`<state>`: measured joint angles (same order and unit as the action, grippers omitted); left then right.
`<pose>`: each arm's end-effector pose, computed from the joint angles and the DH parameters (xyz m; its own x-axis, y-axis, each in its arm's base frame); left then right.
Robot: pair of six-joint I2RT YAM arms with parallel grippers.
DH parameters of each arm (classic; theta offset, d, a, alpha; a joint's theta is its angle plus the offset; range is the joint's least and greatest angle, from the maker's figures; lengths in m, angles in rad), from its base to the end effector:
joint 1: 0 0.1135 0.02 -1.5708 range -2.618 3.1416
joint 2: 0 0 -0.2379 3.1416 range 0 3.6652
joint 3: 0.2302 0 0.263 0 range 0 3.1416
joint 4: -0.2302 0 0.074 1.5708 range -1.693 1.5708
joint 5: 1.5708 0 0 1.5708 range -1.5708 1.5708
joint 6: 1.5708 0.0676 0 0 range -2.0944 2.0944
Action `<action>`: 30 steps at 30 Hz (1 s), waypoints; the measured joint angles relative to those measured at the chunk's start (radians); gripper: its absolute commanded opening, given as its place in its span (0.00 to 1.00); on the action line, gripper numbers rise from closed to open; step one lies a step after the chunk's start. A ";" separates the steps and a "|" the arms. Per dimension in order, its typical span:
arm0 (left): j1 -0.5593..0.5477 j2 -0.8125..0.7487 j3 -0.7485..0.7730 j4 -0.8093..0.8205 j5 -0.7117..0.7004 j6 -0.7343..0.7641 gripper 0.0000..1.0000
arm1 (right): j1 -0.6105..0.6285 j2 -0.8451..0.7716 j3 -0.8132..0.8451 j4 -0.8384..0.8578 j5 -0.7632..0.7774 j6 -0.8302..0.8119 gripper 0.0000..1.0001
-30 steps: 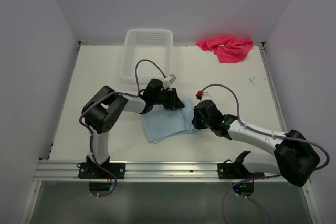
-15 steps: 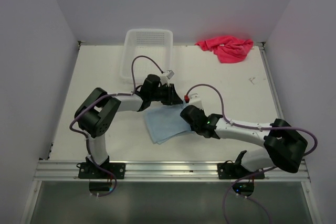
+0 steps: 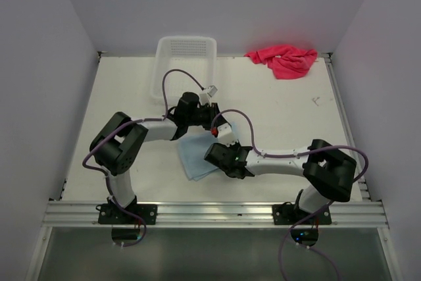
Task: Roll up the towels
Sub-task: Roll the towel
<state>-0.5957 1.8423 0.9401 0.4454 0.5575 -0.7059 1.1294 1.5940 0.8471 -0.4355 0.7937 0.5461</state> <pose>0.3173 -0.2583 0.1210 -0.8417 -0.0945 -0.5316 0.4246 0.4923 -0.7598 0.1718 0.2508 0.1091 -0.6072 -0.4327 -0.6663 -0.2379 0.8992 -0.3672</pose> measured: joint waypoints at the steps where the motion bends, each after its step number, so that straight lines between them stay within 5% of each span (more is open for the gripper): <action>1: 0.000 -0.001 -0.006 0.008 0.003 -0.009 0.23 | 0.004 0.009 0.008 -0.008 0.006 0.005 0.00; 16: -0.022 0.003 -0.049 0.088 0.029 -0.061 0.21 | 0.024 0.106 0.093 -0.085 0.057 0.035 0.00; 23: -0.045 0.072 -0.015 0.044 -0.003 -0.049 0.00 | 0.027 0.108 0.095 -0.089 0.058 0.038 0.00; 26: -0.047 0.092 -0.008 -0.017 -0.035 -0.030 0.00 | 0.027 0.108 0.095 -0.088 0.057 0.038 0.00; 30: -0.048 0.110 0.009 -0.053 -0.051 -0.015 0.00 | 0.027 0.108 0.095 -0.085 0.053 0.039 0.15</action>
<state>-0.6434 1.9522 0.9493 0.3920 0.5068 -0.7208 1.1564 1.7016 0.9424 -0.5201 0.8463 0.5846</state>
